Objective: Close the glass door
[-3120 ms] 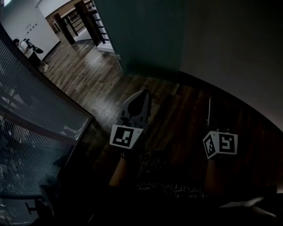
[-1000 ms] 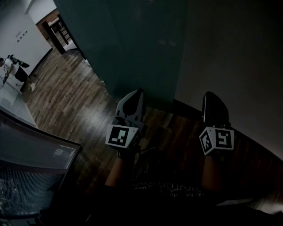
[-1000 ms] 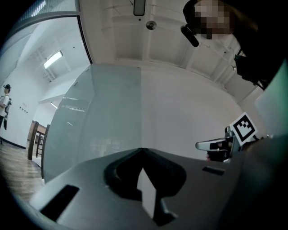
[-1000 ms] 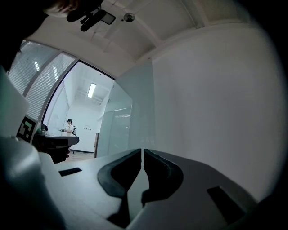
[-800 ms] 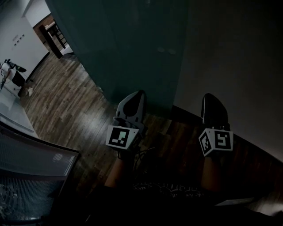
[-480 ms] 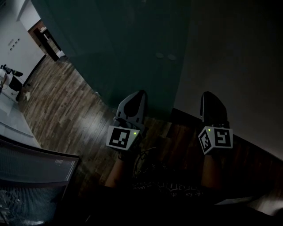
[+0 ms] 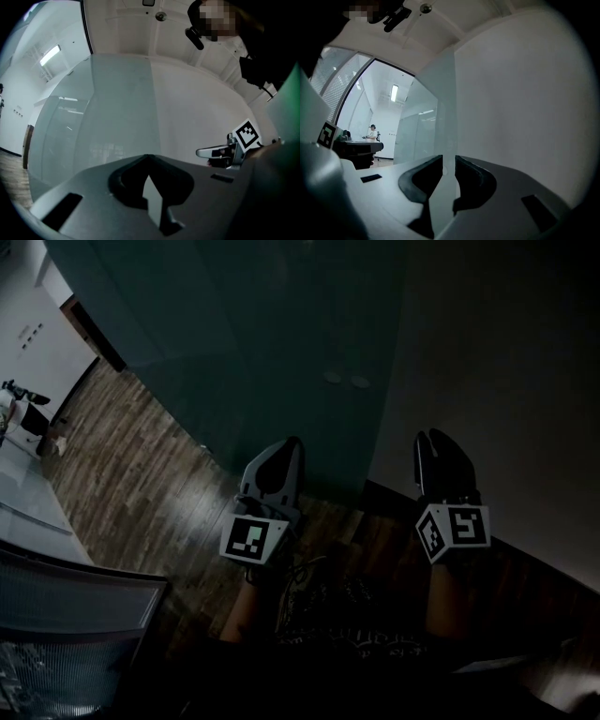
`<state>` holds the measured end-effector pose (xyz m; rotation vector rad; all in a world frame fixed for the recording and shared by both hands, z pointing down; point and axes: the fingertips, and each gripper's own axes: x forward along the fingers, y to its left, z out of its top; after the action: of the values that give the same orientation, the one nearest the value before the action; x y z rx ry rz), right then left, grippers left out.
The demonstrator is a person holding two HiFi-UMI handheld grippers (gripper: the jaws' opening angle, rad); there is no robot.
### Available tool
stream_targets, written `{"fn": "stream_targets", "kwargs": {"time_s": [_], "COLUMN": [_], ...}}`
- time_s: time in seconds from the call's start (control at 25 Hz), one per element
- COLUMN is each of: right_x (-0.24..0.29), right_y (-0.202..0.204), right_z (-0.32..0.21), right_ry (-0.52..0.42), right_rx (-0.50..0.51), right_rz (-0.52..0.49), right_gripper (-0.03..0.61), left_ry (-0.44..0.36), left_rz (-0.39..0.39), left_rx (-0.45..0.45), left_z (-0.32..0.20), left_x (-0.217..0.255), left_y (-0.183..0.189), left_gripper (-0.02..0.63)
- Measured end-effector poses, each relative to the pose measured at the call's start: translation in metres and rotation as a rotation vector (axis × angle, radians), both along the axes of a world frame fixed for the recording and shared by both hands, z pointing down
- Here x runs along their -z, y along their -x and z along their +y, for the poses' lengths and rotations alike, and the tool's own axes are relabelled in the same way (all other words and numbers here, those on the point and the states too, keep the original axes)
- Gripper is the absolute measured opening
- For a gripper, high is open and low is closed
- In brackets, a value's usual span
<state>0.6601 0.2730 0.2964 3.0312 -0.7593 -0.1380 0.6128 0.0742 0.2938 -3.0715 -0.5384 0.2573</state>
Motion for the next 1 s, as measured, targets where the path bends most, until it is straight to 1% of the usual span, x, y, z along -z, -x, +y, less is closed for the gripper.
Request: {"fn": "stream_targets", "kwargs": {"time_s": [0.12,0.24,0.36,0.52,0.8,1.0], "right_x": [-0.009,-0.025,-0.040,-0.049,-0.047,-0.053], "right_y": [-0.026,-0.058,-0.093,-0.126,-0.159,-0.165], "right_z": [-0.008,-0.011,-0.017,-0.030,-0.054,-0.069], "right_ry": [0.016,0.031,0.060,0.090,0.083,0.110], "right_rx": [0.078,0.173,0.225,0.279,0.372,0.435], "right_rz": [-0.024,-0.067,-0.083,-0.087,-0.106,-0.111], "right_gripper": [0.075,0.107,0.120,0.126,0.127,0.127], "left_ry": [0.006,0.000,-0.007,-0.013,-0.026,-0.027], "left_rz": [0.001,-0.004,-0.012,-0.032,-0.056,-0.064], "left_rx": [0.040,0.083,0.125,0.171,0.225,0.280], "left_z": [-0.002,-0.002,-0.007,-0.011,-0.019,-0.030], "left_x": [-0.002,-0.006,-0.013,-0.023,-0.024,-0.027], "left_y": [-0.014,-0.026,-0.037,-0.042,-0.043,-0.038], "left_gripper": [0.002,0.000,0.002,0.002,0.002,0.002]}}
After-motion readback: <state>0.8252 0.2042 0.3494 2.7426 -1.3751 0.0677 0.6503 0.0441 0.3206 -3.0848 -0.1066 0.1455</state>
